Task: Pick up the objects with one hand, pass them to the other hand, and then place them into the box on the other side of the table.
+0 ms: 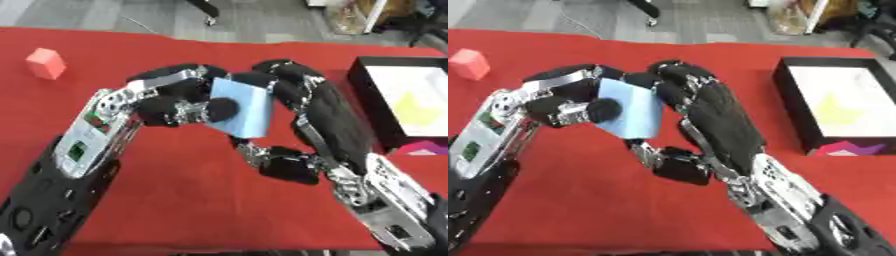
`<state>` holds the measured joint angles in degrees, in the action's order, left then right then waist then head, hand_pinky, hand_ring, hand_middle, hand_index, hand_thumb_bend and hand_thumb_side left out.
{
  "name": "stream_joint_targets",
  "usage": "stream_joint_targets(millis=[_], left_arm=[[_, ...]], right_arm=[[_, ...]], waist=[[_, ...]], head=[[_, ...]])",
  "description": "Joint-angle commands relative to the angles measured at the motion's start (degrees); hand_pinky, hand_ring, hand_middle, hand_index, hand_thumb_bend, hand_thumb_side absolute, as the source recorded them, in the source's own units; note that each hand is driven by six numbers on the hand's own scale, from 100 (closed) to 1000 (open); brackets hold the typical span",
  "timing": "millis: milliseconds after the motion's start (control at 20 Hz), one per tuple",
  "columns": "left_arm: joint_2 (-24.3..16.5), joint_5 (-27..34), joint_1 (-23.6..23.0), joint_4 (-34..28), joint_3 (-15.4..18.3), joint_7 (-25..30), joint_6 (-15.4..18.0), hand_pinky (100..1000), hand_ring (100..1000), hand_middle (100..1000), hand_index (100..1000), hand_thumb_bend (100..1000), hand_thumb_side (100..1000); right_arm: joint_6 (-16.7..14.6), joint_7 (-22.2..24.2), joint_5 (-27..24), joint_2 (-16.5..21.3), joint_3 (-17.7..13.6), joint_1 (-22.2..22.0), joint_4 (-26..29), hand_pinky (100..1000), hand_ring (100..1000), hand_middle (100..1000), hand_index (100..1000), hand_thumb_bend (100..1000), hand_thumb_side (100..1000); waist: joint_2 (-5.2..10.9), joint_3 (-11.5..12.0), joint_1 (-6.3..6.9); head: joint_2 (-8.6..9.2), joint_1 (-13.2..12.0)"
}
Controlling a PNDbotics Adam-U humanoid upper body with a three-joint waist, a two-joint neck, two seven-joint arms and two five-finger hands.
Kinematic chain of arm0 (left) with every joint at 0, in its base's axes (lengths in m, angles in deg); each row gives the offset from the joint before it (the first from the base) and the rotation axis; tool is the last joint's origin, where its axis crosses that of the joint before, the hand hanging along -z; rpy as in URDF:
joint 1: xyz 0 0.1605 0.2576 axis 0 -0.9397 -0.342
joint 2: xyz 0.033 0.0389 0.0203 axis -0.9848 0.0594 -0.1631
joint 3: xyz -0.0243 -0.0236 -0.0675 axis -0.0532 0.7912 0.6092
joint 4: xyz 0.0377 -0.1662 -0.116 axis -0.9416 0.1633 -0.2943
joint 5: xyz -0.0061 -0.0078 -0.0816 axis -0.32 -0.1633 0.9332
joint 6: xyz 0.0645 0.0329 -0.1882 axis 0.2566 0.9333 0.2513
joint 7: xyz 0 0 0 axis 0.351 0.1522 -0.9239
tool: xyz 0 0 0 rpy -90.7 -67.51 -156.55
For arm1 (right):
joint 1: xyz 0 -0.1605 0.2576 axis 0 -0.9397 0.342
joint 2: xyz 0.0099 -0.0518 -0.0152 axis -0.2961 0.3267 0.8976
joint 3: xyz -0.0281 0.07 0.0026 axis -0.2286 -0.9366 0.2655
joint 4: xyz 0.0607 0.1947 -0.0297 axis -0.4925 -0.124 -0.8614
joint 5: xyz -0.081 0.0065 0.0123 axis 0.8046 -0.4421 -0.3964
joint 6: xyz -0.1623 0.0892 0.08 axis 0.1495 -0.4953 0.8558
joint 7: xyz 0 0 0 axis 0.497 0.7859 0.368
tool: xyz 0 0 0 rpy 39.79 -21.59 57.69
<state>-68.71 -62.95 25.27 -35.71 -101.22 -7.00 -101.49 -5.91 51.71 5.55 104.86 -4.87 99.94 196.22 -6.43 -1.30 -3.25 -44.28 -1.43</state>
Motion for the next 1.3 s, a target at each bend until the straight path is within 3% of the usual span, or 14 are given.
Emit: stream_joint_targets(millis=[50, 350, 500, 550, 600, 750, 900, 1000, 1100, 1300], left_arm=[[-0.5, -0.6, 0.4, -0.5, -0.4, 0.8, 0.1, 800, 565, 511, 591, 100, 506], [-0.4, -1.1, 0.3, 0.3, -0.3, 1.1, 0.3, 805, 580, 533, 618, 100, 556], [-0.4, -1.6, 0.3, 0.6, -0.2, 2.0, 0.9, 820, 623, 598, 683, 100, 815], [-0.3, -1.7, 0.2, 0.7, -0.1, 2.3, 1.2, 821, 629, 605, 689, 100, 837], [-0.4, -1.9, 0.2, 0.8, 0.0, 2.8, 1.8, 850, 712, 700, 774, 218, 933], [-0.5, -2.9, 0.2, 1.1, 0.2, 5.4, 4.0, 927, 832, 839, 894, 536, 1000], [-0.1, -3.2, 0.1, 2.2, 1.1, 6.5, 5.5, 960, 883, 893, 924, 722, 1000], [0.1, -2.9, 0.2, 2.8, 1.8, 6.1, 6.0, 971, 903, 914, 936, 803, 1000], [0.2, -2.5, 0.4, 2.9, 2.3, 5.6, 6.3, 974, 909, 924, 941, 822, 1000], [0.1, -2.1, 0.2, 2.5, 3.6, 4.4, 6.7, 974, 919, 940, 964, 761, 1000]], right_arm=[[0.9, -3.3, -1.5, 0.2, -1.5, 0.8, 1.2, 633, 712, 564, 539, 100, 242], [1.4, -6.3, -2.1, 0.4, -1.3, 0.7, 1.2, 617, 692, 547, 461, 100, 226], [1.3, -6.6, -2.0, 0.4, -1.2, 0.7, 1.2, 617, 691, 547, 456, 100, 226], [1.3, -6.6, -2.0, 0.4, -1.2, 0.7, 1.2, 617, 691, 547, 455, 100, 225], [1.3, -6.6, -1.9, 0.5, -1.2, 0.7, 1.2, 617, 691, 548, 452, 100, 224], [1.2, -6.6, -1.9, 0.5, -1.2, 0.7, 1.2, 616, 690, 547, 445, 100, 220], [1.1, -6.7, -1.8, 0.6, -1.2, 0.6, 1.2, 615, 689, 547, 438, 100, 216], [1.0, -6.7, -1.7, 0.6, -1.2, 0.5, 1.2, 615, 688, 548, 433, 100, 215], [1.0, -6.7, -1.7, 0.6, -1.2, 0.5, 1.2, 616, 690, 549, 432, 100, 214], [0.8, -7.0, -1.3, 1.2, -1.8, 0.3, 1.2, 625, 699, 553, 432, 100, 207]], waist=[[0.48, -0.1, 0.24], [0.36, -0.1, 0.33], [0.36, -0.2, 0.37], [0.37, -0.2, 0.38], [0.39, -0.2, 0.38], [0.45, -0.2, 0.39], [0.48, -0.2, 0.33], [0.51, -0.2, 0.29], [0.55, -0.2, 0.27], [0.69, -0.2, 0.2]], head=[[0.16, 0.1], [0.16, 0.2], [0.16, 0.2], [0.16, 0.2], [0.16, 0.3], [0.16, 0.3], [0.16, 0.3], [0.16, 0.3], [0.16, 0.4], [0.16, 0.7]])
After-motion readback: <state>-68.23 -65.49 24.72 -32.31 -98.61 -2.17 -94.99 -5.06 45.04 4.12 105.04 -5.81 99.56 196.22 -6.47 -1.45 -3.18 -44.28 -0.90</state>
